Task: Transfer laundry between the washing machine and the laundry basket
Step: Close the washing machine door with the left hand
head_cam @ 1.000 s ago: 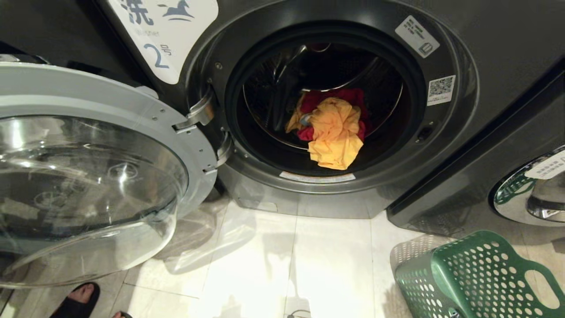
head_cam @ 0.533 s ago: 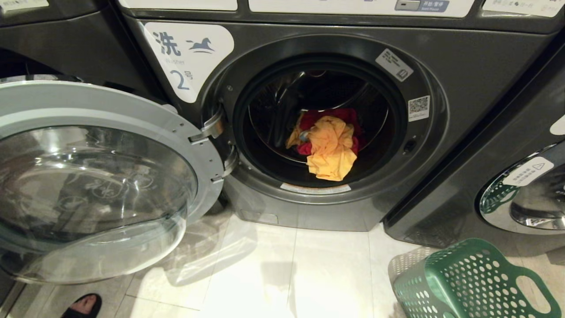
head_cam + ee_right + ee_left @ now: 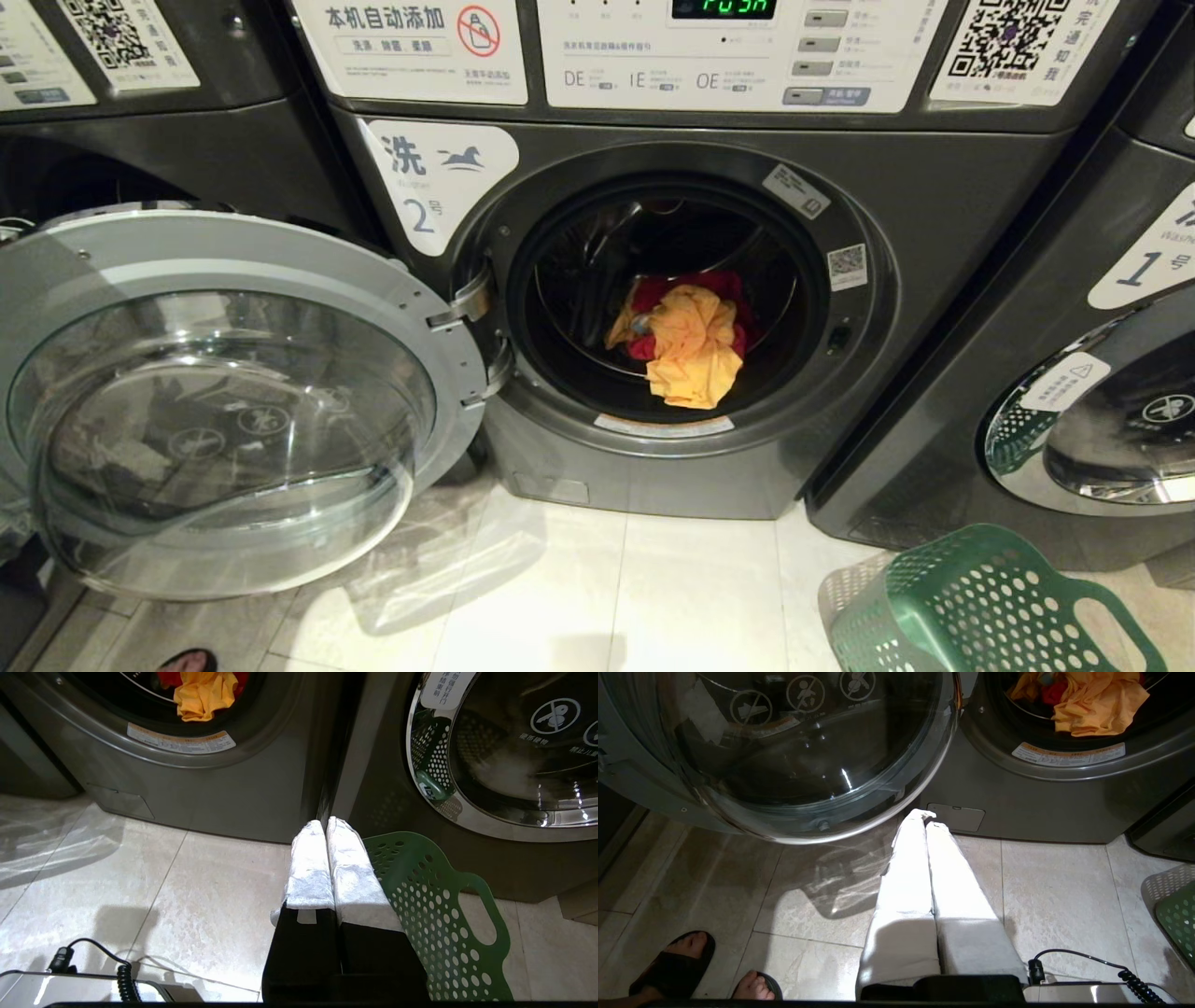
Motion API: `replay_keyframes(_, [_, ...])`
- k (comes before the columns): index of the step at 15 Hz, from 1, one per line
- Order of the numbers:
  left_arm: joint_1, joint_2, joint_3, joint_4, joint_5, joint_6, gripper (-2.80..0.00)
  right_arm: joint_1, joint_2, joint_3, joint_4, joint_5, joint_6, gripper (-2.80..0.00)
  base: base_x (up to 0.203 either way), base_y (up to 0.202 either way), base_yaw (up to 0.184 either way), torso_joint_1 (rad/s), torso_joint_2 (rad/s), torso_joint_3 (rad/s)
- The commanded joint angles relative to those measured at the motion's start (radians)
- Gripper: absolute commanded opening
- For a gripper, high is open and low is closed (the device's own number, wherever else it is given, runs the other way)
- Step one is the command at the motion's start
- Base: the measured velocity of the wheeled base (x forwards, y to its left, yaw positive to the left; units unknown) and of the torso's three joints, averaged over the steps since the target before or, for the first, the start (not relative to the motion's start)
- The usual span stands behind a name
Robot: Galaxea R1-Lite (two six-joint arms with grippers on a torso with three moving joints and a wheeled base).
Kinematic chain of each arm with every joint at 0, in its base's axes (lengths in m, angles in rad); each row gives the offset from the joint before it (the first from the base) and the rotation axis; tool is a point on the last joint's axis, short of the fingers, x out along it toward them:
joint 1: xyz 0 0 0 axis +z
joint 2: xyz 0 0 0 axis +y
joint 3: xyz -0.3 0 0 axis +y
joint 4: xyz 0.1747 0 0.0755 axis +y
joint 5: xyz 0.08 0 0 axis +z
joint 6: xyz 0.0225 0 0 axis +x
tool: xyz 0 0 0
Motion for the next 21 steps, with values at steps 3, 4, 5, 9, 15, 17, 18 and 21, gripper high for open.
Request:
replay_keyframes(3, [0.000,0.002,0.000,-0.001,0.000,0.002,-2.80,0.000,0.002,0.000,-0.001,0.000,-0.002,-2.80,0.000,0.000,0.000,0.005,0.00,0.207])
replay_keyframes(4, [0.000,0.001,0.000,-0.001,0.000,0.002,-2.80,0.000,0.002,0.001,-0.001,0.000,0.000,-2.80,0.000,0.000,0.000,0.002,0.01,0.210])
replay_keyframes(5, [0.000,0.002,0.000,-0.001,0.000,0.002,-2.80,0.000,0.002,0.000,-0.001,0.000,0.000,-2.80,0.000,0.000,0.000,0.000,0.00,0.201])
replay_keyframes(9, [0.000,0.000,0.000,-0.001,0.000,0.002,-2.80,-0.001,0.002,0.000,-0.001,0.000,-0.002,-2.80,0.000,0.000,0.000,0.001,0.00,0.202])
replay_keyframes(15, [0.000,0.000,0.000,-0.001,0.000,0.002,-2.80,0.000,0.002,0.001,-0.001,0.000,-0.001,-2.80,0.000,0.000,0.000,0.004,0.00,0.199])
replay_keyframes(17, [0.000,0.002,0.000,-0.001,0.000,0.000,-2.80,0.000,0.002,0.000,-0.001,0.000,-0.002,-2.80,0.000,0.000,0.000,0.004,0.00,0.202])
replay_keyframes(18, [0.000,0.002,0.000,-0.001,0.000,0.000,-2.80,0.000,0.002,0.000,-0.001,0.000,-0.002,-2.80,0.000,0.000,0.000,-0.001,0.00,0.178])
replay_keyframes(21, [0.000,0.001,0.000,-0.001,0.000,-0.002,-2.80,0.000,0.002,0.001,-0.001,0.000,-0.002,-2.80,0.000,0.000,0.000,0.001,0.00,0.070])
